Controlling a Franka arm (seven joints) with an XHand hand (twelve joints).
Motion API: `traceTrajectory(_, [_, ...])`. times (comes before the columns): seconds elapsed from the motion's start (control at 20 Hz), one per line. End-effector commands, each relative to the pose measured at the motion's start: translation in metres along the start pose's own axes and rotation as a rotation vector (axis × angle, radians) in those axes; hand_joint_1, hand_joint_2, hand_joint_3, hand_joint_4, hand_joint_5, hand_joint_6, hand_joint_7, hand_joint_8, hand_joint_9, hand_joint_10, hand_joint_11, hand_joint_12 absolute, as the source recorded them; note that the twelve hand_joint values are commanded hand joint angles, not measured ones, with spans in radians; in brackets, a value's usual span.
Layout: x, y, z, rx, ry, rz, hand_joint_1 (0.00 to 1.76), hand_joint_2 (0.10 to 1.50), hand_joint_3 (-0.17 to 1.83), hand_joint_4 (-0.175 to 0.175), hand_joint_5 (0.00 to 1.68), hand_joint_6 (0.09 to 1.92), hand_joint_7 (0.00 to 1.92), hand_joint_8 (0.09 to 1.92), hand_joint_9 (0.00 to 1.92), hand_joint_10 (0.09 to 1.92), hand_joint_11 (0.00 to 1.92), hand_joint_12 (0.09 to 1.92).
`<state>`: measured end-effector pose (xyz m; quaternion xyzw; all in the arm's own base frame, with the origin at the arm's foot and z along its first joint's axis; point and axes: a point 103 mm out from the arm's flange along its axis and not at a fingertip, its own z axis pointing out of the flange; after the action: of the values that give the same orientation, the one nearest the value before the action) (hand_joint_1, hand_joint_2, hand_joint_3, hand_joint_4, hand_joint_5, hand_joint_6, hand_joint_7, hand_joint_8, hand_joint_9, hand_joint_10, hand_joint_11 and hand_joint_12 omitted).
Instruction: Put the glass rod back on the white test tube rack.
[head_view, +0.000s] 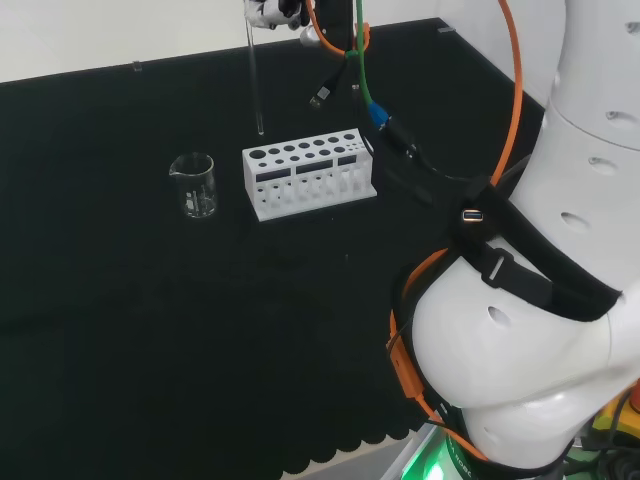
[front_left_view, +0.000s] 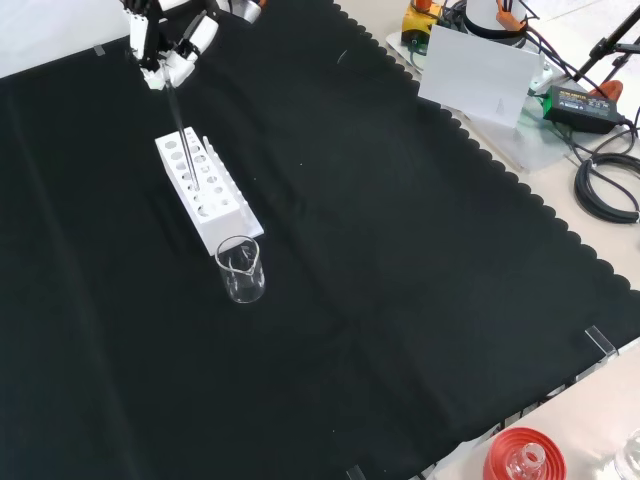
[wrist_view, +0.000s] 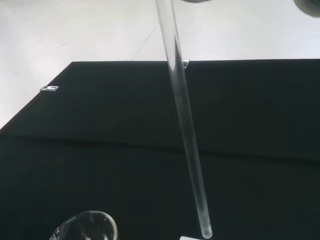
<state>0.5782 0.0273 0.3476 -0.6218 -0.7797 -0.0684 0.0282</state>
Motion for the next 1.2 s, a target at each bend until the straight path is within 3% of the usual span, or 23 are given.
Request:
traceTrajectory(0.05, [0.001,-0.007,0.001,0.003,0.000,-0.001,1.31,1.07,-0.17,-0.175,1.25,0.56,1.29,0.58,1.81,0.33,1.68,0.63])
traceTrajectory(0.85, [0.007,-0.007,0.005,0.028,0.033,0.023,1.31,1.07,-0.17,-0.175,1.25,0.55,1.29,0.58,1.81,0.33,1.67,0.63])
traceTrajectory(1.2, [0.010,-0.002,0.013,0.038,0.023,0.005,1.31,1.07,-0.17,-0.175,1.25,0.55,1.30,0.58,1.81,0.32,1.67,0.63])
